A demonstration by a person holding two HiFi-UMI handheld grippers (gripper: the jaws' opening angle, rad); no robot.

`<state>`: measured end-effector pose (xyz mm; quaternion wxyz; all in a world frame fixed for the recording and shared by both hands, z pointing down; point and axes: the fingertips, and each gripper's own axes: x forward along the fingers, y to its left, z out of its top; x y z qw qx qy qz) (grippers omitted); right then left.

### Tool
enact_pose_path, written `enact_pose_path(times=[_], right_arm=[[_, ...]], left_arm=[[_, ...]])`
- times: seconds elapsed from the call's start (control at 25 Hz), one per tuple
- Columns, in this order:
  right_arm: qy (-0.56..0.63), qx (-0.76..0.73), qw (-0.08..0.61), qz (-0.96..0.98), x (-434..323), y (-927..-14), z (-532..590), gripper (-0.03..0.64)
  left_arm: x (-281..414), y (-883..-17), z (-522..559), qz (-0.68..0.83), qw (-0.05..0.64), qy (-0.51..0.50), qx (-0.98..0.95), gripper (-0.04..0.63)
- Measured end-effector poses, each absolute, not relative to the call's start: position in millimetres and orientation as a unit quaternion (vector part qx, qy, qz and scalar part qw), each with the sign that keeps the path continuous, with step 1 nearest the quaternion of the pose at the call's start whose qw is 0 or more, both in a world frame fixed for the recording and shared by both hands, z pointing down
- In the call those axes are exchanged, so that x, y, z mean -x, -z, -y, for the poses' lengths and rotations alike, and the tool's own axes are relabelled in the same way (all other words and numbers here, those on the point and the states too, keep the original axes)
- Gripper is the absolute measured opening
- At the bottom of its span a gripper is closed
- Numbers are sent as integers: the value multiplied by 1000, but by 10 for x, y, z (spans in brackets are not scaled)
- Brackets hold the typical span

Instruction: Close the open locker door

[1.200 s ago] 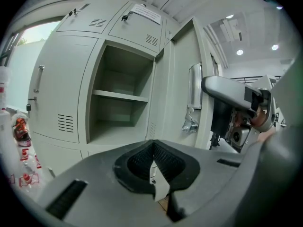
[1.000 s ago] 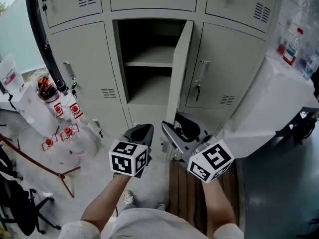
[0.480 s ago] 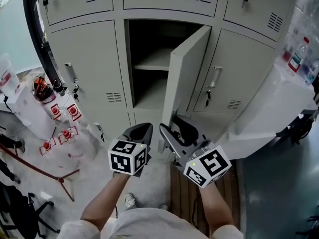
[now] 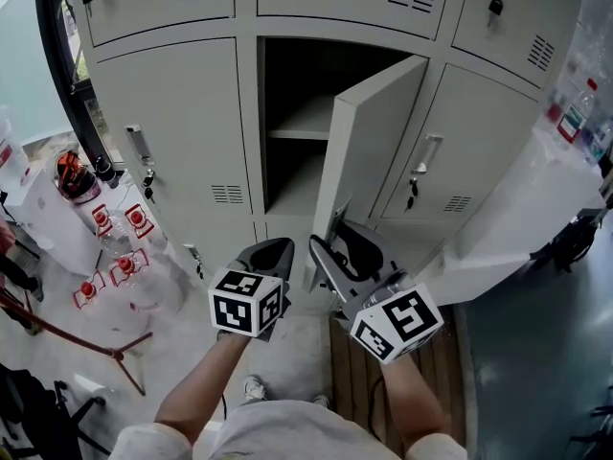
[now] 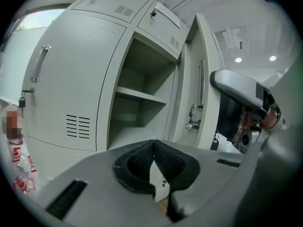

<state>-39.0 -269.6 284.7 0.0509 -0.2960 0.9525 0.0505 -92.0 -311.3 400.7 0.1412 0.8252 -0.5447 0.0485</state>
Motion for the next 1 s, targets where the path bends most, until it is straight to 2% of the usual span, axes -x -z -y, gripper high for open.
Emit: enact_pose_path(times=[1.0], right_arm=[[-29,388,71,-918,909,-2841,3087,152]], left_arm=[[1655,-3985,3340,517,136,-46,-844,6]])
